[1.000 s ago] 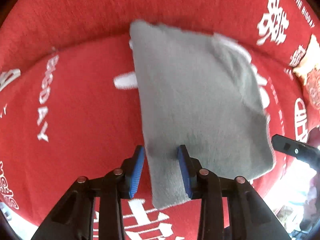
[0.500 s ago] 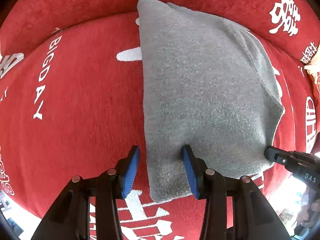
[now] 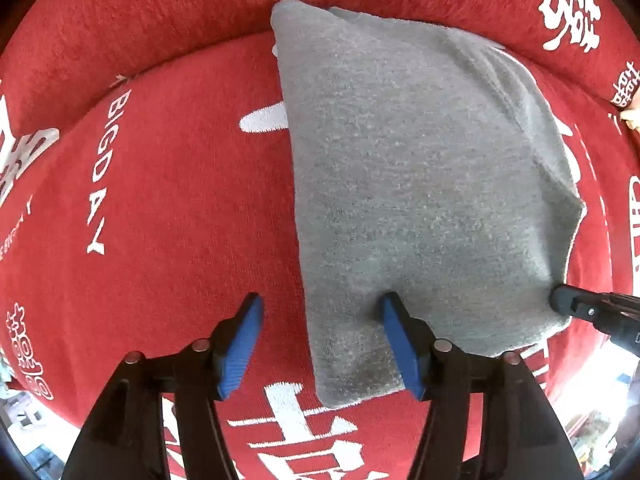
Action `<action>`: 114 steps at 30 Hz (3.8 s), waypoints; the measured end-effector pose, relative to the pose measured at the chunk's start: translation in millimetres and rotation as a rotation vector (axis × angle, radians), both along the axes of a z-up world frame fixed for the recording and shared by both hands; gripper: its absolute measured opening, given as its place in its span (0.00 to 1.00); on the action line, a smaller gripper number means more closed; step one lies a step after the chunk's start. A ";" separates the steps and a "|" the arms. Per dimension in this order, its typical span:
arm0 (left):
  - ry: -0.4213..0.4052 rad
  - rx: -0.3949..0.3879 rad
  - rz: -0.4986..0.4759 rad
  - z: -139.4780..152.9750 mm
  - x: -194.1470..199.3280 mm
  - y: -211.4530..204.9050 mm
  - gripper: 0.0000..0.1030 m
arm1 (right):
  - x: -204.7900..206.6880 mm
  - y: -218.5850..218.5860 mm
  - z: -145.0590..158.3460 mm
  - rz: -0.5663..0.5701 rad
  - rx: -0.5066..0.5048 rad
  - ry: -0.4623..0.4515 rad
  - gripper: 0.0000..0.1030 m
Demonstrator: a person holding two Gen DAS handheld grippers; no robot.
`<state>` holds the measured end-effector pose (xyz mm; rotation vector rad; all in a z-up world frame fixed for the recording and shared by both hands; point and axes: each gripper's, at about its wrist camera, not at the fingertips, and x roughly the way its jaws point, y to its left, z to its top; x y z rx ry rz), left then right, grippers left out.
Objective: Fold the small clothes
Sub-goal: 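Release the folded sweater with both tools and smooth it flat, then lower both open tools onto the folded grey sweater edge, then grasp the sweater edge with the left tool while the right tool grasps it too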
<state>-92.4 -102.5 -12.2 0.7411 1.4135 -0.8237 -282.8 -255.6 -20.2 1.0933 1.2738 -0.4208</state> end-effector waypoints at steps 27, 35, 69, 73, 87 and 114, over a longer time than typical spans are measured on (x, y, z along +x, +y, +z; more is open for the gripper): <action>-0.007 0.024 -0.026 8.8 3.8 -10.5 0.61 | 13.7 -63.0 2.7 -0.232 -0.060 -0.021 0.11; 0.002 -0.013 0.035 21.6 27.5 -10.0 0.61 | -15.6 -75.4 -8.4 -0.301 -0.056 0.027 0.07; 0.225 -0.133 0.248 -14.2 106.4 -37.5 0.99 | -11.4 -93.0 -32.5 -0.302 0.164 -0.180 0.58; 0.298 -0.149 0.207 -28.8 100.2 -54.7 0.99 | -9.3 -98.5 -39.7 -0.294 0.191 -0.204 0.60; 0.354 -0.186 0.161 -45.5 74.8 -91.2 0.99 | 37.7 -92.7 -41.5 -0.110 0.206 -0.311 0.63; 0.386 -0.374 0.123 42.5 66.0 -41.3 0.47 | 32.1 -41.9 0.3 -0.293 0.418 -0.524 0.27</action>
